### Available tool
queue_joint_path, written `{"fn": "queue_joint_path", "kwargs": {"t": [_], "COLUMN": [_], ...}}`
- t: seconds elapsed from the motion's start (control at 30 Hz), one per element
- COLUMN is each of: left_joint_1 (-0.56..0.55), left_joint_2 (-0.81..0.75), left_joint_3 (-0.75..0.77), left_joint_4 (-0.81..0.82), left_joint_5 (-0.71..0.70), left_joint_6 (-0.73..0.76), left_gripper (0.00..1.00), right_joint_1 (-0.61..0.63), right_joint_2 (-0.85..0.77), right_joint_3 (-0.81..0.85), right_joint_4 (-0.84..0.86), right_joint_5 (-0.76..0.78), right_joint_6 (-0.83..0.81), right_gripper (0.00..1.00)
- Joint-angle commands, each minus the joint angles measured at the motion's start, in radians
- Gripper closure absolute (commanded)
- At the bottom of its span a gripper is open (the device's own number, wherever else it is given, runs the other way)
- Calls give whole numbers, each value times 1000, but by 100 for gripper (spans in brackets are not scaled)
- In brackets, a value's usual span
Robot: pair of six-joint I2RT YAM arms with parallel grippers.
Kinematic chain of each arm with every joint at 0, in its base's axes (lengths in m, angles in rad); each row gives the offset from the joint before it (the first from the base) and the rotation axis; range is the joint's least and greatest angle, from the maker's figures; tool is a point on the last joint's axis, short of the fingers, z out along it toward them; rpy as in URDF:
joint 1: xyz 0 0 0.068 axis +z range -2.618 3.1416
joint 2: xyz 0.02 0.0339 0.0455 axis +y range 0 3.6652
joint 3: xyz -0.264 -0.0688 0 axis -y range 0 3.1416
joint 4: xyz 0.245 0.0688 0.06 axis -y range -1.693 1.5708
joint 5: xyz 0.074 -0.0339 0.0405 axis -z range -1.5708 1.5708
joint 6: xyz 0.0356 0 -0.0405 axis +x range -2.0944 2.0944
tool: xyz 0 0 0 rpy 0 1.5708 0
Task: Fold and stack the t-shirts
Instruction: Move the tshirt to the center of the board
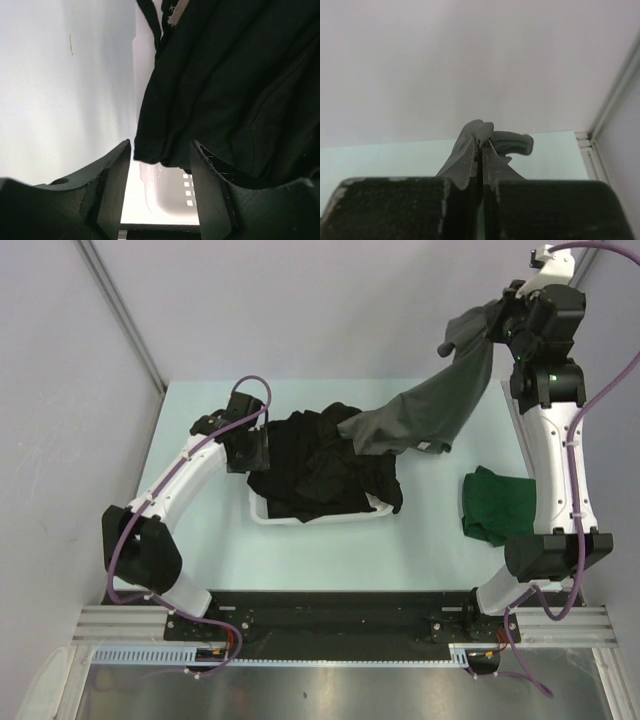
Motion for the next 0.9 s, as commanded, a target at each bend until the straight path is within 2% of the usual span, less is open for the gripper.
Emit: {"fn": "queue_joint_path", "kwargs": {"t": [0.0,0.3,0.57,0.87], "left_joint_1": [-5,-5,-3,-5], "left_joint_2": [31,23,-4,-36], "left_joint_3": [79,50,10,-43], "left_joint_4": [3,9,27,36], "left_joint_5": [22,32,32,25], "left_joint_6": [24,29,17,7], "left_gripper": [44,44,44,44], "right_joint_1": [-60,-96,-92,-33], "right_joint_2": [-91,-122,-41,77], "right_joint_3": [-39,-82,-100,-27], "right_joint_4": [51,77,78,94], "right_joint_5": [100,172,28,-35], "right_joint_6": [-43,-74,9,6], "right_gripper": [100,100,100,100]}}
